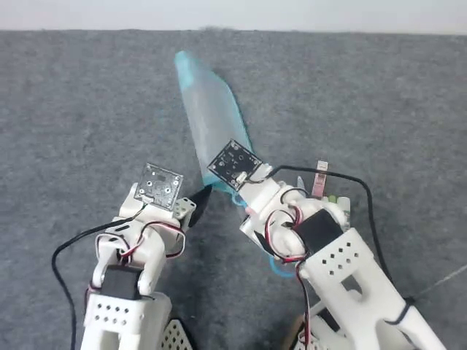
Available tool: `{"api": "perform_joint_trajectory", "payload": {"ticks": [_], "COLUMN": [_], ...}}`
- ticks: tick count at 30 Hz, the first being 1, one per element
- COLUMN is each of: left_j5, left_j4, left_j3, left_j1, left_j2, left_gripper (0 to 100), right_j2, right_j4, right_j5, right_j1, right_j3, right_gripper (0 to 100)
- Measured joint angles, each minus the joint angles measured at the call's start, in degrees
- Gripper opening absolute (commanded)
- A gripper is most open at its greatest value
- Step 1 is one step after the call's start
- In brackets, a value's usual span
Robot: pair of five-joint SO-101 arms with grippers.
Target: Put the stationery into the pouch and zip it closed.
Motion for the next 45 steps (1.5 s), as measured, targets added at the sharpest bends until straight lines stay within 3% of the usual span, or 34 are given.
{"api": "perform_joint_trajectory", "payload": {"ticks": [12, 18, 28, 34, 37, 45], "left_j5": [0.0, 0.0, -0.1, 1.8, 1.9, 0.4], "left_j4": [0.0, -1.5, -4.7, 6.3, 7.9, 1.3], "left_j3": [0.0, 0.4, 4.0, -0.9, -1.6, 1.4], "left_j1": [0.1, 3.7, 0.4, 9.0, 9.9, 7.6], "left_j2": [0.0, 0.0, 0.0, -0.2, -0.2, -0.2], "left_gripper": [28, 28, 28, 28, 28, 28], "right_j2": [0.0, 0.0, 0.0, 2.3, 6.2, 8.1], "right_j4": [-2.4, -3.1, -3.7, -4.1, -4.1, -1.1], "right_j5": [-0.4, -1.1, -1.1, -1.8, -3.1, -3.6], "right_j1": [0.0, 0.0, 0.1, 0.1, 0.0, -0.3], "right_j3": [0.4, 0.4, 1.9, -2.5, -6.7, -10.5], "right_gripper": [0.6, 0.6, 0.6, 0.6, 0.6, 0.6]}}
